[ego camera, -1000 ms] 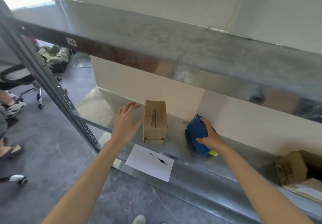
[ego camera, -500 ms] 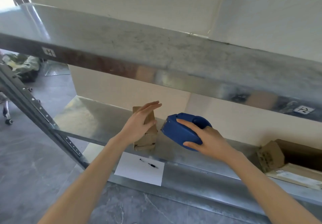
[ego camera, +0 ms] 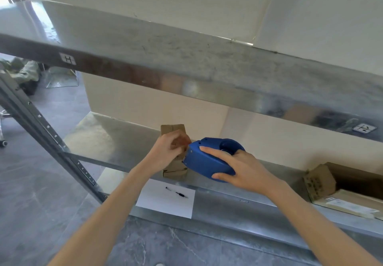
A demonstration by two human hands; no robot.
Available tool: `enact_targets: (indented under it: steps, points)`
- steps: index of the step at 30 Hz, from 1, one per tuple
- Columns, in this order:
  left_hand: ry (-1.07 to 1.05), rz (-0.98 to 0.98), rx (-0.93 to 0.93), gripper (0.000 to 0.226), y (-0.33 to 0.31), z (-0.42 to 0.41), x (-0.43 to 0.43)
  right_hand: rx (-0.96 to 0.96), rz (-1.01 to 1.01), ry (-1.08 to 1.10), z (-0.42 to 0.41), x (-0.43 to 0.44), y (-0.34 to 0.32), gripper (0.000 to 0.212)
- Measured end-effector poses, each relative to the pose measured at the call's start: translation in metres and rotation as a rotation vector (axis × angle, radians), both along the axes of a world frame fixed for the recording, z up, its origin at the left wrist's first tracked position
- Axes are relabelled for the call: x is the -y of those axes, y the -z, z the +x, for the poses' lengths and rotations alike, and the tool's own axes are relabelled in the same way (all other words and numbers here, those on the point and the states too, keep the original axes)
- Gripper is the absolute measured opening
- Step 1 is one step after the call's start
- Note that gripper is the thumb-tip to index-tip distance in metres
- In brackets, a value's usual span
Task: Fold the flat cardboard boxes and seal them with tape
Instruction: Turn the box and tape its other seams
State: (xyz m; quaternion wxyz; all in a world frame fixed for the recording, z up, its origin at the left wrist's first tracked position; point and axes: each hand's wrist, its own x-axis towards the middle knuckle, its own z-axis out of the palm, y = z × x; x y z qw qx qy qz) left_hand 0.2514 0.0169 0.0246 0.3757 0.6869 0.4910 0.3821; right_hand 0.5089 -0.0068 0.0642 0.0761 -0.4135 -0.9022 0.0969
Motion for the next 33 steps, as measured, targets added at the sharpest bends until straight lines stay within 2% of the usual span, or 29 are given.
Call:
enact_targets:
  steps: [2,6,16,23,27,33]
  points:
    - [-0.028,0.002,-0.014,0.015,0.002,-0.003,0.001,0.001,-0.022,-0.008,-0.002,0.001,0.001,0.082]
    - [-0.117,-0.030,-0.010,0.025,0.005,-0.009,0.005,0.033,-0.099,0.004,-0.008,-0.001,0.000,0.078]
    - [-0.326,-0.051,0.069,0.015,0.027,-0.058,0.031,0.058,-0.178,-0.030,-0.005,-0.015,-0.005,0.076]
    - [-0.323,-0.160,0.125,0.010,0.049,-0.064,0.040,0.116,-0.236,-0.022,-0.013,-0.013,-0.003,0.072]
    - [-0.366,-0.163,0.122,0.021,0.056,-0.058,0.037,0.116,-0.236,-0.040,-0.015,-0.010,-0.005,0.072]
    - [-0.370,-0.165,0.161,0.022,0.065,-0.055,0.030,0.129,-0.264,-0.017,-0.019,-0.009,-0.006,0.071]
